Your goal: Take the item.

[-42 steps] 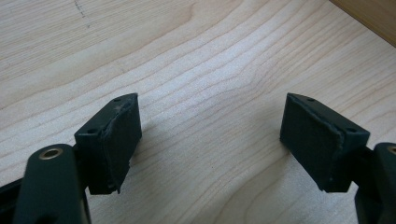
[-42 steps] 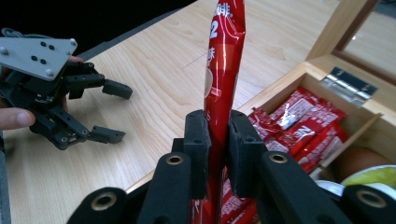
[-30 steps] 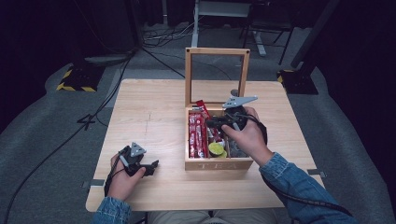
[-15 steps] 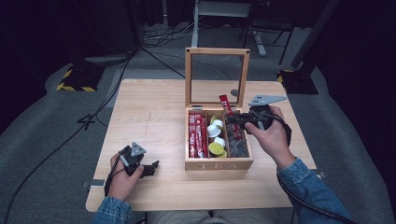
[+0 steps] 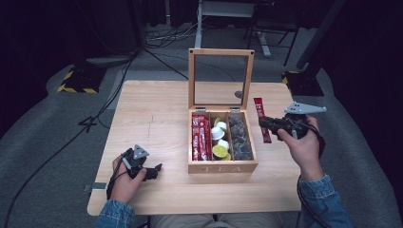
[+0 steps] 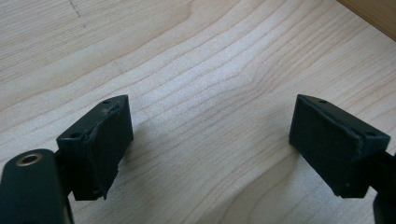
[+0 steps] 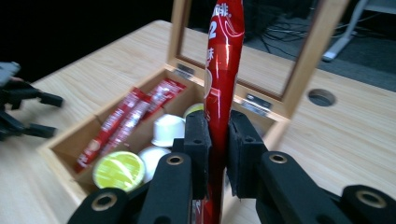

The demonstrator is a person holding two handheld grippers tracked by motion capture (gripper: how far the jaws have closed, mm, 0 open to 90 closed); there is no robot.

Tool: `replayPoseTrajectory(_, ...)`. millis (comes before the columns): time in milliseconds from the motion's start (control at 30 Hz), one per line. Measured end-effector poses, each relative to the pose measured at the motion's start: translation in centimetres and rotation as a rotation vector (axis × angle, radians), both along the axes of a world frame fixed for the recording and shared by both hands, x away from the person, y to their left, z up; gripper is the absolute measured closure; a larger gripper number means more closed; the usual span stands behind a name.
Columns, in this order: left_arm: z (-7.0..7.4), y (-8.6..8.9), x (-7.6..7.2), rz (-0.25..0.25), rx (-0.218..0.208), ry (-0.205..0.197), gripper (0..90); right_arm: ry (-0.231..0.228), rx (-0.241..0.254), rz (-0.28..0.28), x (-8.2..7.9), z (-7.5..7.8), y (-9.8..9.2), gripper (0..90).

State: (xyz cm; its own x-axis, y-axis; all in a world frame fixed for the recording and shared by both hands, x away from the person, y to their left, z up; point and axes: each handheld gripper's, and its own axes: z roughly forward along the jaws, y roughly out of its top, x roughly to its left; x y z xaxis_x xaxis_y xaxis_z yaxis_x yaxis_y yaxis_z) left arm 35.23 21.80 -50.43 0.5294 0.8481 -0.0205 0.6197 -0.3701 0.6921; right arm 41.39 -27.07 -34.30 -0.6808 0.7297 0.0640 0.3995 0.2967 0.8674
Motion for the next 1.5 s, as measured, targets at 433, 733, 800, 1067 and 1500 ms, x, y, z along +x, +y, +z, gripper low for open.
replayPoseTrajectory(433,0.0,0.0,0.2,-0.003,0.001,0.006,12.4,0.016,0.030,-0.098,0.8,-2.1,-3.7,79.7)
replayPoseTrajectory(733,0.0,0.0,0.6,-0.013,0.004,0.012,8.7,0.045,0.024,-0.163,1.5,-4.5,-5.9,79.7)
replayPoseTrajectory(800,0.0,0.0,0.7,-0.016,0.005,0.017,7.7,0.054,0.022,-0.175,1.7,-5.2,-6.4,79.6)
replayPoseTrajectory(1067,-0.1,-0.1,1.0,-0.017,0.010,0.024,4.5,0.110,-0.009,-0.220,2.7,-8.2,-7.9,79.6)
replayPoseTrajectory(1500,-0.1,-0.1,1.0,-0.020,0.013,0.023,4.2,0.198,-0.022,-0.229,3.8,-11.3,-8.3,79.5)
